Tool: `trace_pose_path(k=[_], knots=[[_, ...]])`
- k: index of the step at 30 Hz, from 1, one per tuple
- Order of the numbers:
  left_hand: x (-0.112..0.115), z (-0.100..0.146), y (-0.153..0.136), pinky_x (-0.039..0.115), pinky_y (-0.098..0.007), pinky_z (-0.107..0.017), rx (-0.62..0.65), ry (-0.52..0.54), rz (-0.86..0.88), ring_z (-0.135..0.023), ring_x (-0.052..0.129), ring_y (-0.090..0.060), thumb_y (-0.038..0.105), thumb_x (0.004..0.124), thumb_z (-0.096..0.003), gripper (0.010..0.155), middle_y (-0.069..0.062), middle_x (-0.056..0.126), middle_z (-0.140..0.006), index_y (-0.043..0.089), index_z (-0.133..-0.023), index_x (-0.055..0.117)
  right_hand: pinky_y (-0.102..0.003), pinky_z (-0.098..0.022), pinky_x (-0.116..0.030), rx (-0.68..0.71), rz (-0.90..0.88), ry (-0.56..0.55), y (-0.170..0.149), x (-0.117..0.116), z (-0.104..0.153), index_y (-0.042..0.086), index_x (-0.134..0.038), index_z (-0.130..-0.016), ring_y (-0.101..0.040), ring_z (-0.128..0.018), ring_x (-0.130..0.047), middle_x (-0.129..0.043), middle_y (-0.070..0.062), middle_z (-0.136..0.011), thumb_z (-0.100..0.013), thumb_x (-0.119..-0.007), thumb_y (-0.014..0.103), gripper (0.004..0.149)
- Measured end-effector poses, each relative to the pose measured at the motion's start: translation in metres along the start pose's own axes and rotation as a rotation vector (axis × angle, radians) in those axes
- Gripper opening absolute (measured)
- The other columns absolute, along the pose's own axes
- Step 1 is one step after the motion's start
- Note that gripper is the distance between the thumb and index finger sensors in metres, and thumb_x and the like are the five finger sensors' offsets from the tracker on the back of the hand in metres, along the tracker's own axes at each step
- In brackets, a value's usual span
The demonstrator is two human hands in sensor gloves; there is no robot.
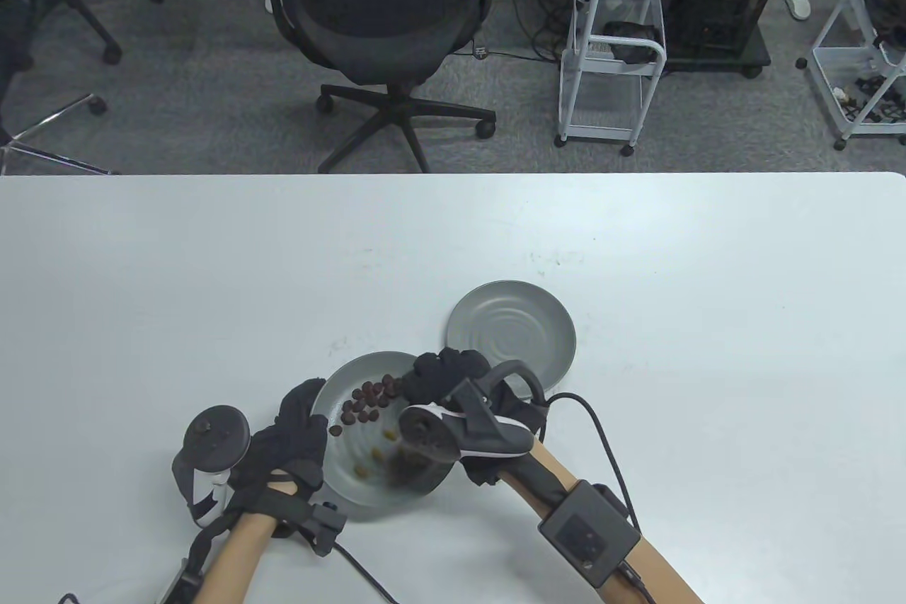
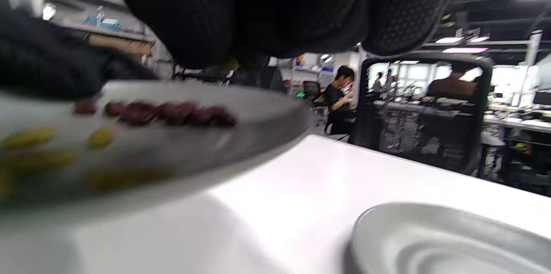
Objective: Pick raisins with hand pinch into plate
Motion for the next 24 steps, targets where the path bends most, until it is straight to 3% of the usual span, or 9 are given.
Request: trace_pose_path(k=[3,6,11,16,24], knots=[[-0.001,0.0,0.0,0.091,-0.032,-0.006,-0.002,0.003,-0.001,-0.017,0.106,-0.019,0.031,0.069,-0.0479,0.06,-0.012,0.091,-0.077,0.018,-0.105,0.057,-0.053,-0.057,-0.08,-0.098,-0.013,-0.053,-0.035,0.011,0.001,0.015,-0.085,-0.087,-0.024,-0.05,-0.091,-0.088,-0.008,-0.072,-0.049,-0.085,0.037,0.044],[-0.001,0.0,0.0,0.091,-0.032,-0.006,-0.005,0.008,-0.004,-0.017,0.106,-0.019,0.031,0.069,-0.0479,0.06,-0.012,0.09,-0.077,0.018,-0.105,0.057,-0.054,-0.056,-0.08,-0.201,-0.011,-0.052,-0.072,0.006,0.002,0.014,-0.085,-0.087,-0.024,-0.05,-0.091,-0.088,-0.009,-0.071,-0.049,-0.085,0.037,0.044],[-0.001,0.0,-0.001,0.091,-0.032,-0.006,-0.005,0.009,-0.016,-0.017,0.106,-0.019,0.031,0.069,-0.048,0.06,-0.013,0.09,-0.077,0.018,-0.105,0.056,-0.054,-0.056,-0.08,-0.325,0.006,0.091,-0.119,-0.045,0.001,0.014,-0.086,-0.087,-0.025,-0.049,-0.091,-0.088,-0.009,-0.071,-0.049,-0.085,0.037,0.044],[-0.001,0.0,-0.001,0.091,-0.033,-0.006,-0.009,0.008,-0.016,-0.017,0.106,-0.019,0.03,0.069,-0.0479,0.06,-0.013,0.09,-0.077,0.018,-0.105,0.056,-0.054,-0.056,-0.08,-0.376,0.068,0.242,-0.139,-0.095,0.003,0.015,-0.086,-0.086,-0.025,-0.05,-0.091,-0.089,-0.008,-0.071,-0.049,-0.084,0.037,0.043],[0.0,-0.001,-0.002,0.091,-0.033,-0.007,-0.014,0.003,-0.018,-0.018,0.106,-0.019,0.031,0.069,-0.0479,0.06,-0.012,0.09,-0.077,0.018,-0.105,0.056,-0.053,-0.056,-0.08,-0.426,0.104,0.299,-0.158,-0.117,0.01,0.016,-0.087,-0.085,-0.025,-0.049,-0.091,-0.089,-0.008,-0.071,-0.049,-0.084,0.037,0.042]])
Point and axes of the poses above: the tracker on the back of each hand, its own y axis roughly to the thumb side, its own z axis roughly from the fingertips to the wrist, x = y × z, the point moved 5 cm from there along -z, roughly from the wrist to the fingertips
